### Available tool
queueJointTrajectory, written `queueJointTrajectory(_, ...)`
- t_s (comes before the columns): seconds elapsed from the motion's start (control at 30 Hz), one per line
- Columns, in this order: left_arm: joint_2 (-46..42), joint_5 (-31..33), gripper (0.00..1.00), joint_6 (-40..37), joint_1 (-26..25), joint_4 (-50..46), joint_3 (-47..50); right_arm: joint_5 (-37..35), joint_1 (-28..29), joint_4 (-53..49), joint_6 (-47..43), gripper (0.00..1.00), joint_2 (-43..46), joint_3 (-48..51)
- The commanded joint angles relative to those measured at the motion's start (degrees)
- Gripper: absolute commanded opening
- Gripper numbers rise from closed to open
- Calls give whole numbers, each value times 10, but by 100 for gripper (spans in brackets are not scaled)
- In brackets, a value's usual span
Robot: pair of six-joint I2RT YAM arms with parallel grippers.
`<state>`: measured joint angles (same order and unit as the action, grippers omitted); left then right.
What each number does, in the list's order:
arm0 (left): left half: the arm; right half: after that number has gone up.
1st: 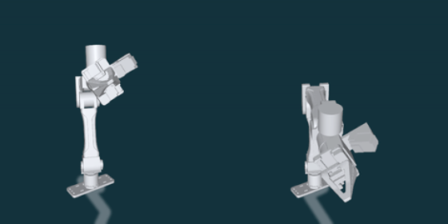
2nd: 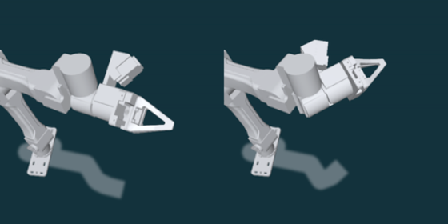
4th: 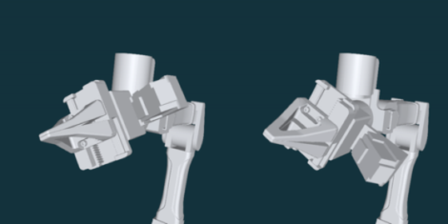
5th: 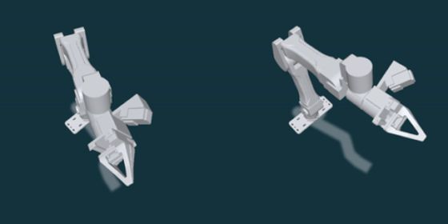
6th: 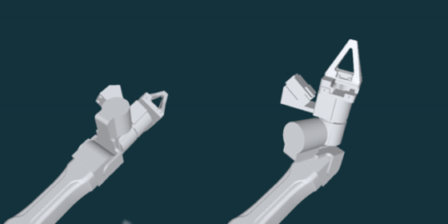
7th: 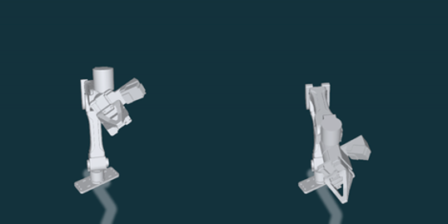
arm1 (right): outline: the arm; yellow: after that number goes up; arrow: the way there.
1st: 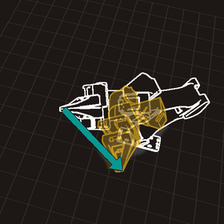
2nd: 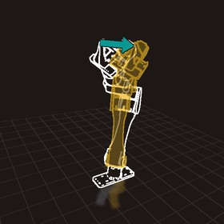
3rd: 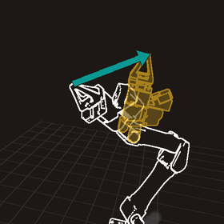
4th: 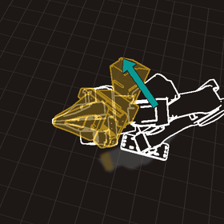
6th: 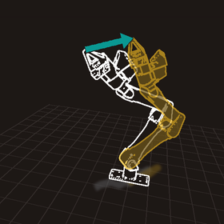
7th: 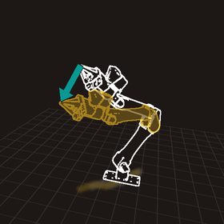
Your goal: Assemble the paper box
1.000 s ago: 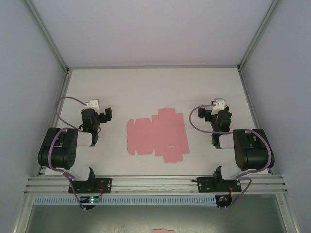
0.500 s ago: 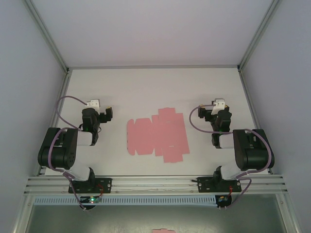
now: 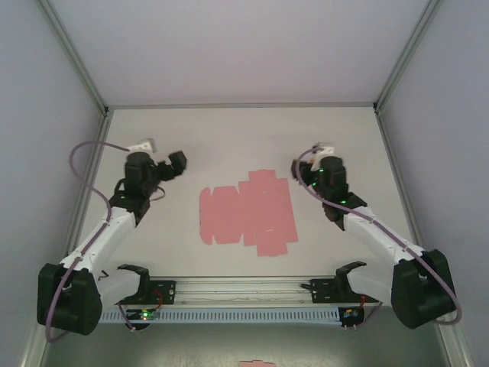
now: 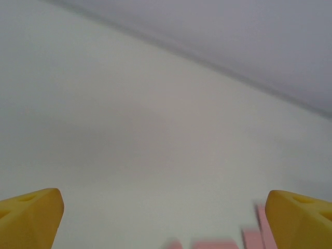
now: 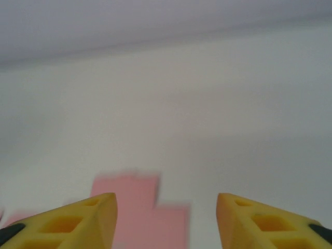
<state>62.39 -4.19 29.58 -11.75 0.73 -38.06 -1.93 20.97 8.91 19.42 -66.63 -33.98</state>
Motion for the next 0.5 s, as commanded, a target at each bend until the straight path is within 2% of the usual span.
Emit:
queueJointTrajectory(0.0,4,13,100,79,-72,-157,4,8,53,-132,44,50,-46,-12)
queueJointTrajectory(0.1,28,-33,100,119,-93,-155,17,10,85,-145,62,40,-99,-31)
queueJointTrajectory(0.2,58,-108,100,139,-97,-121,33,16,95,-136,67,38,-139,-31)
queueJointTrajectory(0.3,83,-139,100,153,-102,-89,40,-23,95,-148,79,36,-180,-33)
queueJointTrajectory(0.37,105,-171,100,158,-107,-73,40,-19,94,-147,86,32,-205,-32)
queueJointTrajectory(0.47,138,-193,100,159,-113,-65,38,0,95,-131,96,31,-227,-21)
